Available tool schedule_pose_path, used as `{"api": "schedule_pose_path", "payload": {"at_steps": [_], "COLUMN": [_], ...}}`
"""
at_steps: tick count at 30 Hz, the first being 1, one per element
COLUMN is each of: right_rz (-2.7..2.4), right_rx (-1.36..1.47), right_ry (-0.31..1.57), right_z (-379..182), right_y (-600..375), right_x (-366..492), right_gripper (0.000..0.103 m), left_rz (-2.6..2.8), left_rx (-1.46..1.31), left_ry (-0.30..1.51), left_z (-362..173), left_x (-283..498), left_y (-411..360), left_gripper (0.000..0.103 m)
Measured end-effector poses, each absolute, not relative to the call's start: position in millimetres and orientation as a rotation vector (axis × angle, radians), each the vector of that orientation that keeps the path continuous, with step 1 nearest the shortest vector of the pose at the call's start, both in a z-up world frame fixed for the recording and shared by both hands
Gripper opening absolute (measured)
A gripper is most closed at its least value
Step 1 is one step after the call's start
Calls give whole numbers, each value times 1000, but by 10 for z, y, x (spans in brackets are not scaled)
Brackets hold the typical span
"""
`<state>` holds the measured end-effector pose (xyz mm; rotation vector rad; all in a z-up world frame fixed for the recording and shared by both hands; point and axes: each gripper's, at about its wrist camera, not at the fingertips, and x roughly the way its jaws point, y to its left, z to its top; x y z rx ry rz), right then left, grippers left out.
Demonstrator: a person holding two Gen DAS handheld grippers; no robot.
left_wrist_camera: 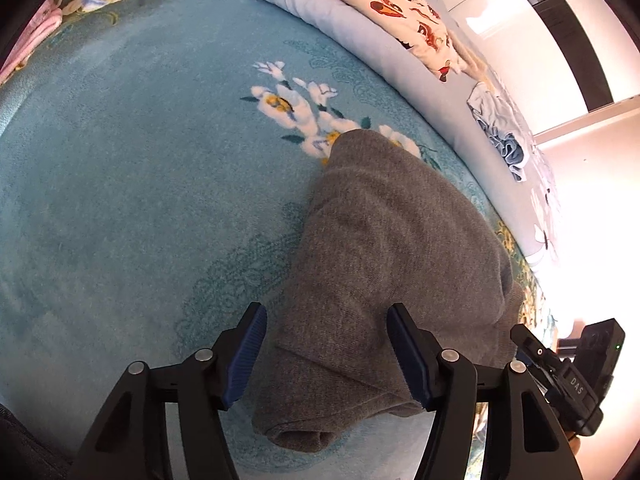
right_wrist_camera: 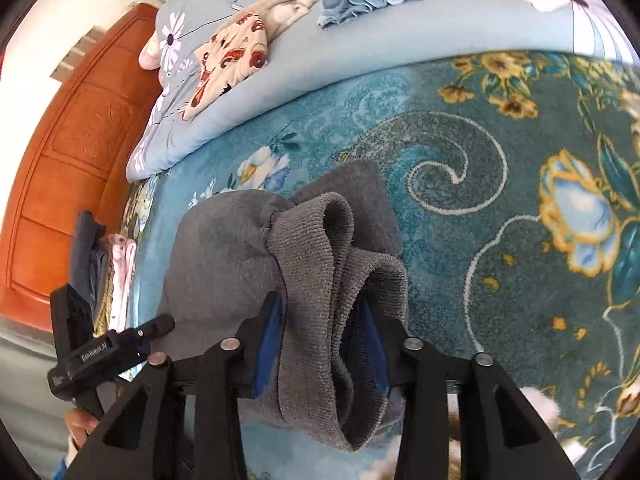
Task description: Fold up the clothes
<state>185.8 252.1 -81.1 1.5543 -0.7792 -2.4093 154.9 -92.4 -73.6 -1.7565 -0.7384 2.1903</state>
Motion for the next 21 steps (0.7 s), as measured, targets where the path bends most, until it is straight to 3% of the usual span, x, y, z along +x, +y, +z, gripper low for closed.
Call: {"api": "schedule_pose_path", "payload": {"at_steps": [1,3,5,9,12,15,18,21], "right_rz": [-2427,-2430,-2392,-2264,-2196,-2210,-2270,-2295], "right_rx": [1527,1494,1516,1503,1464,1430,1396,1398], "right_ry": [-777,-825,-915,-1159,-1289,-1281,-1209,-1188], "right_z": [-780,-799,-920,-1215,-1374,-1404,-1358,-1363], "right_y": [2552,2639,2714,2776,2778,2744,2691,2650], "right_x": [1911,2004,2056,2074,2033,1961,1936,1939], "right_gripper": [65,66,85,86,87,87,87,87], "left_rz": [2181,2171,2153,2114,2112,2101,2038,1999], "left_rx": [-1744,-1715,-1690,-1716,-1755,-1765,-1783,-1817], "left_ry": [-765,-815,-861,-883,-751,-647,-687,-720], "left_z": [-732,-709,-698,-765,-828,-905,-1015,-1078], "left_x": [1544,1539,1519,1372,1248,1214,1216,1215], "left_y": [-938,-967,-985,-954,-837,-720,-701,-703], "left_gripper": [73,77,82,83,83,83,86,95]}}
